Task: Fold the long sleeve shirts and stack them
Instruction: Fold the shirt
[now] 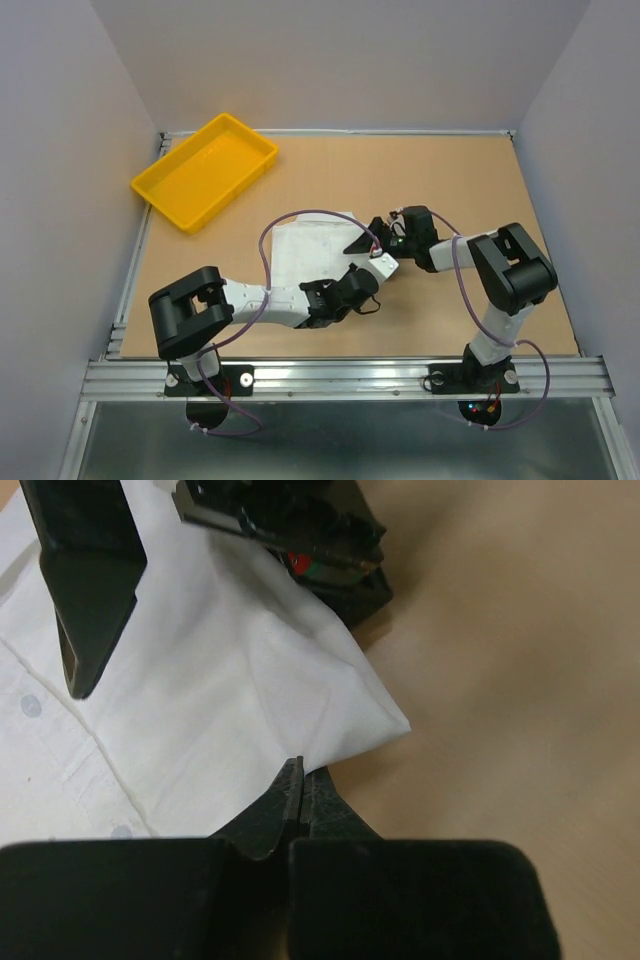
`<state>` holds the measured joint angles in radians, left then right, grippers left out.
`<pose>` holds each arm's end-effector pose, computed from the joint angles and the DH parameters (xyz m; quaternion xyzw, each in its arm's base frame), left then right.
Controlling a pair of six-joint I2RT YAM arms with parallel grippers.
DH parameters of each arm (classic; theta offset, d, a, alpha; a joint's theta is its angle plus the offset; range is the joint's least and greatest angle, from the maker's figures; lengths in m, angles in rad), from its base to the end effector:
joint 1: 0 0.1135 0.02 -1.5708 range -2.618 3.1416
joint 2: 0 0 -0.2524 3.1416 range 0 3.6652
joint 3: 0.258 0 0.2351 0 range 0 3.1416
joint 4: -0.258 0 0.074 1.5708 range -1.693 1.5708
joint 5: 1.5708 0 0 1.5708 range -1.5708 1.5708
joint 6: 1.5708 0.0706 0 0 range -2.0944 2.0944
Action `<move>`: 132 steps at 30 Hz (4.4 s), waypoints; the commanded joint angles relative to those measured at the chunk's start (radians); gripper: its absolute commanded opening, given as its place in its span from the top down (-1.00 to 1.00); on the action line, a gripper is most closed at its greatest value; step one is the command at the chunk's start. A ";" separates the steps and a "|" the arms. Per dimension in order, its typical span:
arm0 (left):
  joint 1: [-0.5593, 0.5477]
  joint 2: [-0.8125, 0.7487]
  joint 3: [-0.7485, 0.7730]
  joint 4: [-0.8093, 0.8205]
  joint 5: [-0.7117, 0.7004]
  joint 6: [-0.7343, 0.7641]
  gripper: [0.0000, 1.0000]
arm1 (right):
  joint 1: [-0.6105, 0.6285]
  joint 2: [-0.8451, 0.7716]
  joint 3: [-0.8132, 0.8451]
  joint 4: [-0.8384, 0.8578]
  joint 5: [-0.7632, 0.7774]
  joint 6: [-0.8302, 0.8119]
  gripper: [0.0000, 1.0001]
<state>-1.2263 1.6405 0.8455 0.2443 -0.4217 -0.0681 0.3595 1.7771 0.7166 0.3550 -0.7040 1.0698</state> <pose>0.1479 -0.3268 0.1726 0.3815 0.7702 -0.1421 0.4910 0.2951 0.1597 0.1086 0.1608 0.8493 0.4943 0.0921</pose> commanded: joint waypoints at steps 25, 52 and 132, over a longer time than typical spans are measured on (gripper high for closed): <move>0.246 -0.382 -0.008 -0.120 0.102 -0.186 -0.47 | -0.082 -0.071 0.173 -0.317 0.057 -0.368 0.99; 0.689 -0.495 0.129 -0.389 0.313 -0.233 -0.47 | -0.246 -0.084 1.279 -1.576 1.140 -0.956 0.92; 0.697 -0.740 -0.074 -0.166 0.549 0.031 -0.75 | 0.086 -0.332 0.644 -1.046 0.709 -0.512 -0.83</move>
<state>-0.4839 0.7979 0.7048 0.0078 -0.0792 -0.2188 0.5541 1.5738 1.5146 -0.8536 0.1307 0.4438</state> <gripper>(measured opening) 0.873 0.896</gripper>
